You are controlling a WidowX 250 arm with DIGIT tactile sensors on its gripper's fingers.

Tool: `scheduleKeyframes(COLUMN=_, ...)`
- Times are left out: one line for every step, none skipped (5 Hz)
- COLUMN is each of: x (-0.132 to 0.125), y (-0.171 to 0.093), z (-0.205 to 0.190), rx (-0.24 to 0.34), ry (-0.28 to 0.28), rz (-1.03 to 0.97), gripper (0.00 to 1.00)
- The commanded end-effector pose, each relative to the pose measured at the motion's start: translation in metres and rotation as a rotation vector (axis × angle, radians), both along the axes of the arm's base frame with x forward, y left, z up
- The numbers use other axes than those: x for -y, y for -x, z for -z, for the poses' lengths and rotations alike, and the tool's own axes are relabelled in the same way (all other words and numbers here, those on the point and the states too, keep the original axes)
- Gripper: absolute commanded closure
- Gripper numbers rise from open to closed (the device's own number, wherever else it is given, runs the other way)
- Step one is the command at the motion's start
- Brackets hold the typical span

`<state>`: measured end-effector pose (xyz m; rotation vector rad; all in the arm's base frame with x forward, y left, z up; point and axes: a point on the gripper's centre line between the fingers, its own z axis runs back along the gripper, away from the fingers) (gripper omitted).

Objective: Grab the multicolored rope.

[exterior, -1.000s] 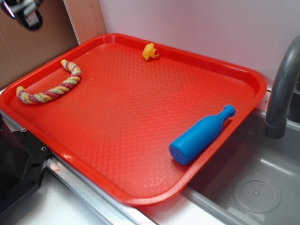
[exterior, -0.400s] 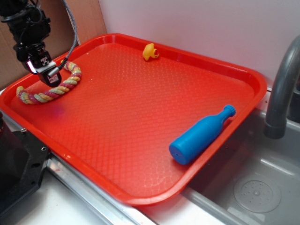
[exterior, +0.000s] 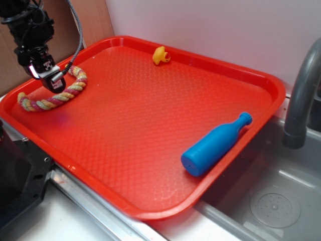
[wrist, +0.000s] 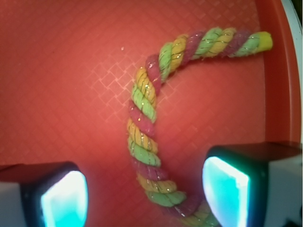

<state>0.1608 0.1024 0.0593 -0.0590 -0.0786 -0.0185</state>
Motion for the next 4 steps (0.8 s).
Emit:
scheduleKeyframes(x=-0.003, y=0.004, z=0.045, rx=-0.028, ry=0.072, rz=0.035, gripper=0.0)
scheduleKeyframes(x=0.01, y=0.005, z=0.051, rx=-0.041, ry=0.01, rz=0.068, gripper=0.0)
scheduleKeyframes(x=0.015, y=0.005, z=0.056, rx=-0.048, ry=-0.005, rz=0.066, gripper=1.0)
scheduleKeyframes(x=0.017, y=0.004, z=0.057, rx=-0.05, ry=-0.009, rz=0.064, gripper=1.0)
